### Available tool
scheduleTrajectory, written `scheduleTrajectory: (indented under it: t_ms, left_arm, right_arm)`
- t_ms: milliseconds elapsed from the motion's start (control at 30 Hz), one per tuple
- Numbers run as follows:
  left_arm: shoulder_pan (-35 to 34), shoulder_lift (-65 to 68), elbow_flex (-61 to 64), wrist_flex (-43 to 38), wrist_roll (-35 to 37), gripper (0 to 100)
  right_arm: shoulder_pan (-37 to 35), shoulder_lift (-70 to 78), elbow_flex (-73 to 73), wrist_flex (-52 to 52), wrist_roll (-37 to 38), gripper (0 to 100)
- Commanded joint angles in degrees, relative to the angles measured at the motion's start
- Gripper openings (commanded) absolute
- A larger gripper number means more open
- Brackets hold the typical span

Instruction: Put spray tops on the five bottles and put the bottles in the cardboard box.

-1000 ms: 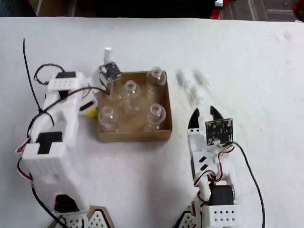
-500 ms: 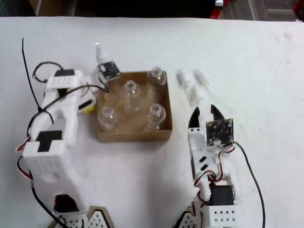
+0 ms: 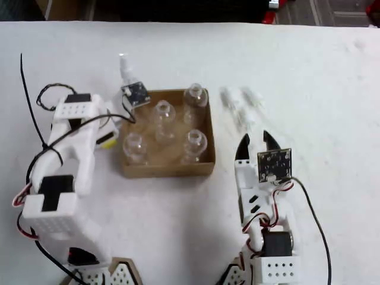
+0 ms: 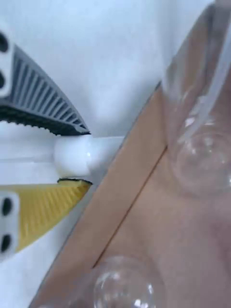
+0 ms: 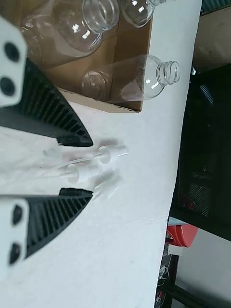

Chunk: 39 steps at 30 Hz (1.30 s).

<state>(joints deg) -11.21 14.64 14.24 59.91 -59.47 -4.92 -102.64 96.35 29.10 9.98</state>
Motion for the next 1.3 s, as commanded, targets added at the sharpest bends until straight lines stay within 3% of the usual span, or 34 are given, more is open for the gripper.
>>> scheduleTrajectory:
  t_ms: [0,367,567,700,800,1033,1133,1267]
  left_arm:
    - [0.48,-7.78,2.02,-0.97,-0.79,13]
    - [-1.45,-33.89,21.27,-2.64,-5.89,13]
    - [-8.75,-35.38,28.13,-5.27,-7.21,13]
    - [-9.63,-35.47,31.56,-5.27,-10.55,14]
    - [-9.63,-35.91,31.74,-5.45,-10.37,19]
    - [-9.45,-36.0,30.95,-5.63,-10.55,43]
    - [-9.63,-36.09,28.13,-5.1,-9.76,41]
    - [-9.27,-38.73,17.14,-1.85,1.76,37]
  right_arm:
    - [0.4,-0.13,0.44,-1.36,0.88,12.7]
    - [0.4,-0.13,0.44,-1.27,0.88,12.7]
    - [0.22,-0.13,0.44,-1.1,0.88,12.7]
    - [0.13,-0.13,0.44,-1.1,0.88,12.7]
    - [0.13,-0.13,0.44,-1.01,0.88,12.7]
    - [0.4,-0.13,0.44,-1.01,0.88,12.7]
    - [0.4,-0.13,0.44,-1.01,0.88,12.7]
    - [0.22,-0.13,0.44,-1.01,0.88,12.7]
